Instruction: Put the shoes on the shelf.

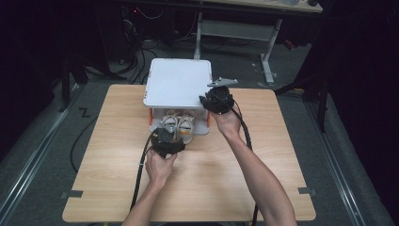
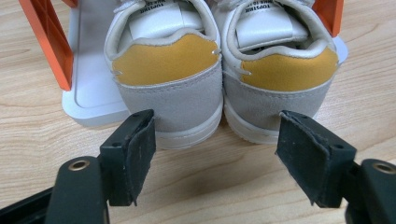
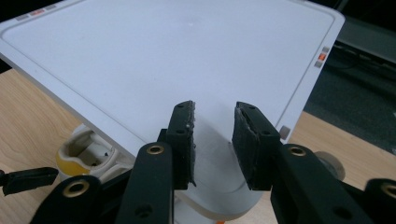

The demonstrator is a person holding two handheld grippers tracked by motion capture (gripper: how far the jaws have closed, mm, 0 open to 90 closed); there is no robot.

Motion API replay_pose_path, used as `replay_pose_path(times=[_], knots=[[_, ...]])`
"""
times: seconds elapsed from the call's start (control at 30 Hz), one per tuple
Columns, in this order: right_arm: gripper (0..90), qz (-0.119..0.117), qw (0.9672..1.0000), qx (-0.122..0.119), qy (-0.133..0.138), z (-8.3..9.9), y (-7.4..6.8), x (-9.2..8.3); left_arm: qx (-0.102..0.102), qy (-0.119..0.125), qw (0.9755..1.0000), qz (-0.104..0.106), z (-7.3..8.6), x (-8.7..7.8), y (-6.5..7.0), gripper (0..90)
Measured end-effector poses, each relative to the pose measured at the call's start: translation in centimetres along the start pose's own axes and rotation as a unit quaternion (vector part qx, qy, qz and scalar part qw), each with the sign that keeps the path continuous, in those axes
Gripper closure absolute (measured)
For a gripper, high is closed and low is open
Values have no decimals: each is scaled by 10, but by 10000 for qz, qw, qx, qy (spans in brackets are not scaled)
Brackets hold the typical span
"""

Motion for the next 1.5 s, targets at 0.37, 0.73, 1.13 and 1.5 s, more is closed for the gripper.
replay_pose_path(times=[0.37, 0.73, 1.13, 1.5], knots=[[681, -132, 9998, 154, -15, 3, 7, -2, -50, -72, 10000, -27, -8, 6, 2, 290], [689, -180, 9998, 117, -33, 3, 7, -2, -170, -41, 9998, -25, -16, 15, 5, 304], [696, -234, 9997, 113, -51, 3, 7, -3, -315, -55, 9994, -105, -31, 34, 12, 319], [696, -244, 9996, 101, -67, 3, 7, -3, -327, 109, 9992, -215, -40, 48, 16, 325]])
Point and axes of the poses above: each handheld gripper's, and its own axes: x roughly forward along the jaws, z roughly out of its underside, y roughly to its right, the point moved 1 cm from there along x, roughly forward along the jaws, and after that the axes turned 13 degrees about -x, right-handed, at the moved point
